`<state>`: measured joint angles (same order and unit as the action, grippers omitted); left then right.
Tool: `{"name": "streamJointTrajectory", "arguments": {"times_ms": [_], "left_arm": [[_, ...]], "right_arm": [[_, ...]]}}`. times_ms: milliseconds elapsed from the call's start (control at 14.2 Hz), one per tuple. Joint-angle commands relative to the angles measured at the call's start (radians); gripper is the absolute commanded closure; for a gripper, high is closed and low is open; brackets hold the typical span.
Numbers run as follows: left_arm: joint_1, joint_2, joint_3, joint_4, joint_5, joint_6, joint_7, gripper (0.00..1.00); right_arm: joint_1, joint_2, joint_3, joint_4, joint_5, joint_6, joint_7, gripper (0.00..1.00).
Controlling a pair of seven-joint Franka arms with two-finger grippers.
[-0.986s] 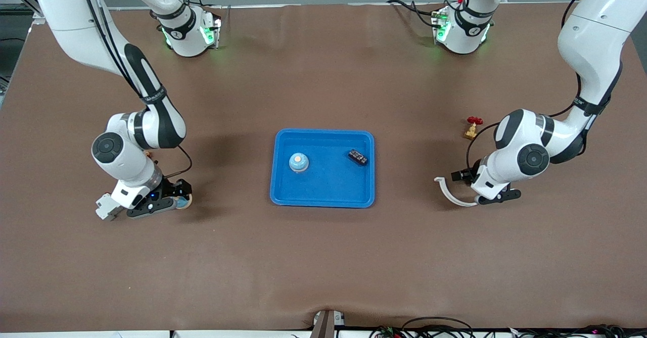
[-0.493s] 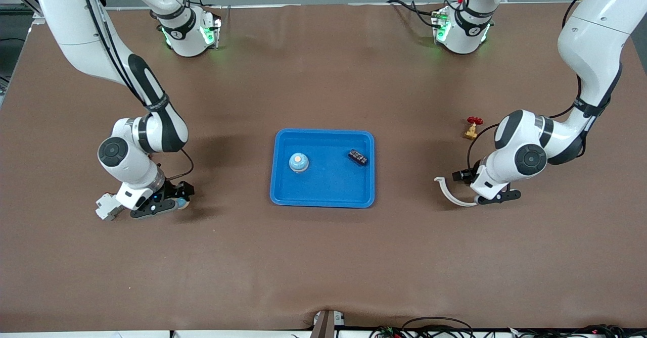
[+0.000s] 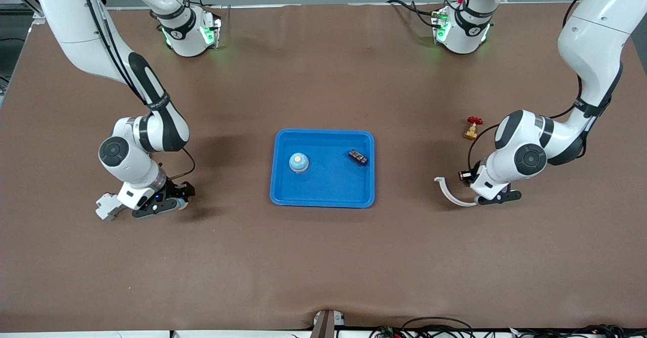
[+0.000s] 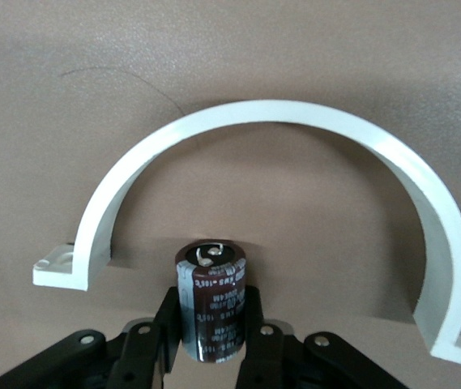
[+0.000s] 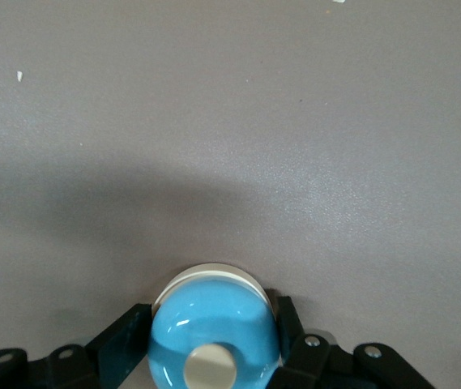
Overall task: Place electrolytic capacitor and blue bell in tray
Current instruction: 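Grasp the second capacitor with the left gripper while the right gripper grasps the bell, then carry the capacitor and the bell over the tray with both grippers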
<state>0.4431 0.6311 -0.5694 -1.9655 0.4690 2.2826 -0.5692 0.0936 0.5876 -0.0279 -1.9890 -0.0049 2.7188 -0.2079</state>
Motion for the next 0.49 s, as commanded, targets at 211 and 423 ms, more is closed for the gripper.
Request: {"name": "streamJointTrajectory", "arguments": {"times_ms": [211, 423], "left_arm": [[0.003, -0.004, -0.004, 0.007, 0.027, 0.005, -0.049, 0.99], [0.000, -0.007, -0.006, 0.025, 0.023, -0.002, -0.051, 0.99]], "right_arm": [[0.032, -0.052, 0.095, 0.002, 0.017, -0.109, 0.230, 1.00], [0.118, -0.089, 0.105, 0.013, 0.017, -0.174, 0.436, 1.00]]}}
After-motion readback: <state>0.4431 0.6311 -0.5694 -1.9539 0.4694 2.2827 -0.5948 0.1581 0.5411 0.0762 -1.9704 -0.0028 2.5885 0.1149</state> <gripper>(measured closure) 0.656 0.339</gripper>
